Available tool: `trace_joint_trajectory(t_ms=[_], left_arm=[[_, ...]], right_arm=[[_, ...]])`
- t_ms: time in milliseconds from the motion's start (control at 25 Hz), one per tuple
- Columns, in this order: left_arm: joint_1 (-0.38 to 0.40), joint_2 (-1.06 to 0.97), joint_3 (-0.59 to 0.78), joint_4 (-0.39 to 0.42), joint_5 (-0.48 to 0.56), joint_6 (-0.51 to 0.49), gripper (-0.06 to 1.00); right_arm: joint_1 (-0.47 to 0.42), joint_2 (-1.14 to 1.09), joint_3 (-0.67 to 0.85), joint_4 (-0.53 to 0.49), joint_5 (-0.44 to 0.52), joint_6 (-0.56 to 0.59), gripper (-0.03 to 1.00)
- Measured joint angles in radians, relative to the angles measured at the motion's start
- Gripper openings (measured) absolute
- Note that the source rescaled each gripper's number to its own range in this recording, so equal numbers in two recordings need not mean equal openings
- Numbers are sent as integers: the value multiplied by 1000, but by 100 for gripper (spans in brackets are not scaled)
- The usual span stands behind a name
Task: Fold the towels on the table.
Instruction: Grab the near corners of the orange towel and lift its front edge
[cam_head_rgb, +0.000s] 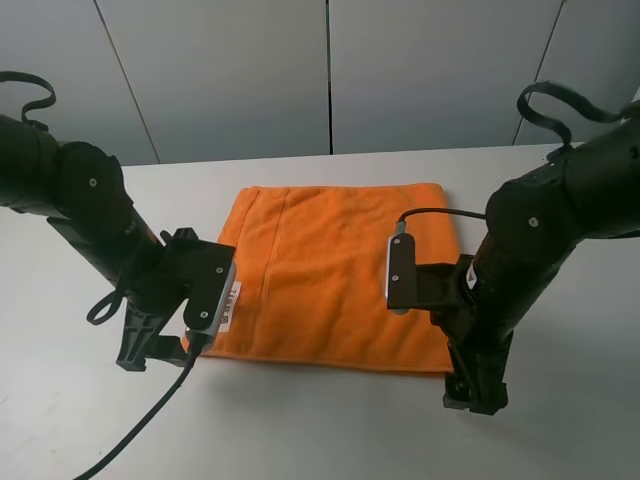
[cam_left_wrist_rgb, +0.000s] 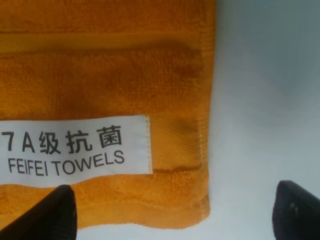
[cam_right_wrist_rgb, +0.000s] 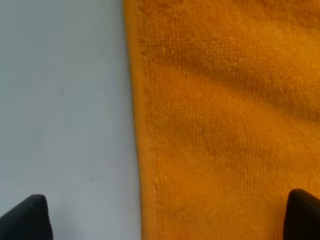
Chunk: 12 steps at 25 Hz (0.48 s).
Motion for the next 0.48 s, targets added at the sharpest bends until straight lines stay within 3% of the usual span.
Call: trace_joint_trajectory(t_ms=[480], left_arm=[[0, 37, 0, -30, -37, 0, 100]], right_arm=[[0, 0, 11, -46, -47, 15, 100]])
